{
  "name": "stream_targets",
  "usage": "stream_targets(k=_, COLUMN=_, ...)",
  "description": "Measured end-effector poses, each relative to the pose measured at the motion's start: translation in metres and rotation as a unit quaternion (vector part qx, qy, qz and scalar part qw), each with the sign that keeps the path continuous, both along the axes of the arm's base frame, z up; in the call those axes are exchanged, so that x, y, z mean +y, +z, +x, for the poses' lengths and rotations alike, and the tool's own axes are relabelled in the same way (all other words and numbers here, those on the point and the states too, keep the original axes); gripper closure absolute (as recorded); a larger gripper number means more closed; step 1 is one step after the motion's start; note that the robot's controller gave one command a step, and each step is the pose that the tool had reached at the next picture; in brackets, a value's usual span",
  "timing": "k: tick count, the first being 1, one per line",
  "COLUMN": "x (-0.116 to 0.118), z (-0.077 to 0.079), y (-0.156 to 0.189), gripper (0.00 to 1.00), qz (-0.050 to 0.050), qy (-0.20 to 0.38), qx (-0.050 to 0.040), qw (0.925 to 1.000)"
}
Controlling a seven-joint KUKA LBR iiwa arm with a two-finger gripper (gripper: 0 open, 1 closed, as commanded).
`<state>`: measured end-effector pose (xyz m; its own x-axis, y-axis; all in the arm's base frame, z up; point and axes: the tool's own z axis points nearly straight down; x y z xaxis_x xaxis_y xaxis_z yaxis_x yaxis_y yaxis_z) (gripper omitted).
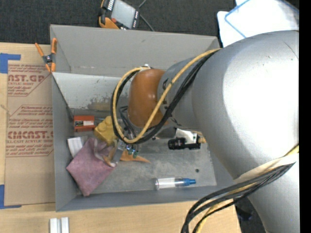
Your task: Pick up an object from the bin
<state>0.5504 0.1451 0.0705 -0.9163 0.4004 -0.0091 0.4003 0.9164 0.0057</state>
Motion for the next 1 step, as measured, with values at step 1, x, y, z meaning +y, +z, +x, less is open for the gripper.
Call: stream_targets(k=1, x=-0.0042, z=0.0043, y=-0.0001, gripper=1.0, qz=0.0, qy=0.006, qx=-0.0001, qw=1.0)
